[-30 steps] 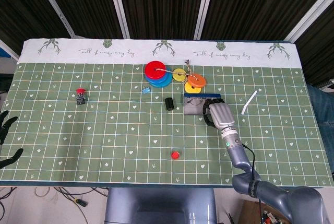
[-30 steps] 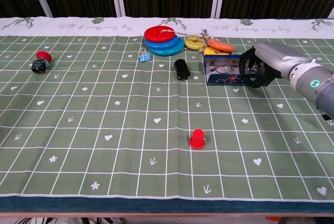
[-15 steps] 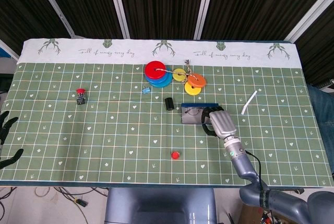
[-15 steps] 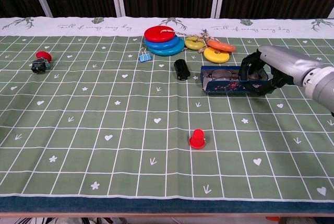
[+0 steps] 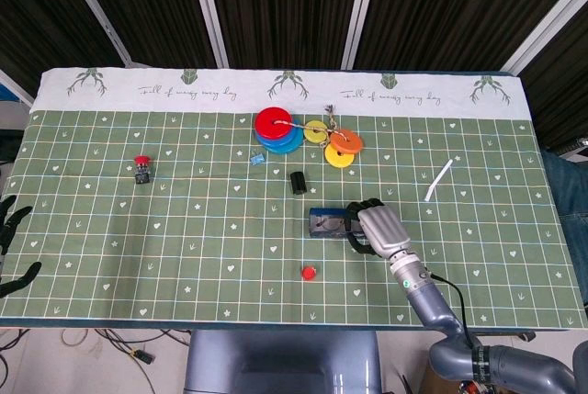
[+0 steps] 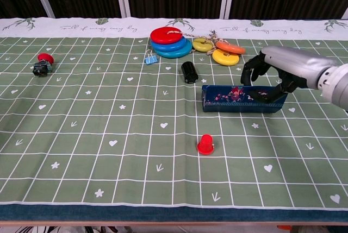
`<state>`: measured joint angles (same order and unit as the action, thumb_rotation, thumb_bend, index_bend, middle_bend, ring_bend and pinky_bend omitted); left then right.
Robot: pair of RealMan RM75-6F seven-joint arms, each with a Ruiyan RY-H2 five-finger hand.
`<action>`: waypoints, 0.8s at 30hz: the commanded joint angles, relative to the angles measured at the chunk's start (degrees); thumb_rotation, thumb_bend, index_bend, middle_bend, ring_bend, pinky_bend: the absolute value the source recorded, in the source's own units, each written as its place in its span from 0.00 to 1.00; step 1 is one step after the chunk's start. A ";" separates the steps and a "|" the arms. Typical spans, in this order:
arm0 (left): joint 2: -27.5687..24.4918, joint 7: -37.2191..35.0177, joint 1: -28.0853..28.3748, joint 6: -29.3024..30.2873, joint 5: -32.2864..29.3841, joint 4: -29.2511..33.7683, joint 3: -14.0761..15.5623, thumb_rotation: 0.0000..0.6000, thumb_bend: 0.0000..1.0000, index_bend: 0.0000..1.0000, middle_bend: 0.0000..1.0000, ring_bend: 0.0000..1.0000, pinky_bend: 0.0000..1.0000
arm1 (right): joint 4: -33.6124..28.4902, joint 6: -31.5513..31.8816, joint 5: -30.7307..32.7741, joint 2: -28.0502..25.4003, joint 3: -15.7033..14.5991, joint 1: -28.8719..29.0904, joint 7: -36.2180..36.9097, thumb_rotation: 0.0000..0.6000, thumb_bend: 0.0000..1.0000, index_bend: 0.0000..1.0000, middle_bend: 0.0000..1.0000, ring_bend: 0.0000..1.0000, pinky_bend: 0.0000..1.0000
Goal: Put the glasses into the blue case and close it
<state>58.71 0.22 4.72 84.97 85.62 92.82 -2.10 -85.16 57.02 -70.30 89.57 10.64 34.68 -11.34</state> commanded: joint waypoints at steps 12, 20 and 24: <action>-0.16 -0.04 -0.02 -0.07 -0.26 0.21 -0.10 1.00 0.23 0.12 0.00 0.00 0.00 | 1.84 -8.87 12.29 0.09 5.35 7.01 -4.63 1.00 0.51 0.67 0.35 0.33 0.25; -0.15 0.14 -0.05 -0.01 -0.29 0.23 -0.13 1.00 0.23 0.12 0.00 0.00 0.00 | 3.36 -10.73 17.93 0.15 7.01 9.99 -5.95 1.00 0.52 0.67 0.35 0.33 0.25; -0.18 0.14 -0.04 -0.06 -0.34 0.25 -0.13 1.00 0.23 0.12 0.00 0.00 0.00 | 4.90 -12.30 20.98 0.28 7.11 11.36 -6.43 1.00 0.52 0.67 0.35 0.33 0.25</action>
<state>58.53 0.35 4.68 84.90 85.27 93.08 -2.23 -80.96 45.40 -50.29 89.77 17.63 45.43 -17.50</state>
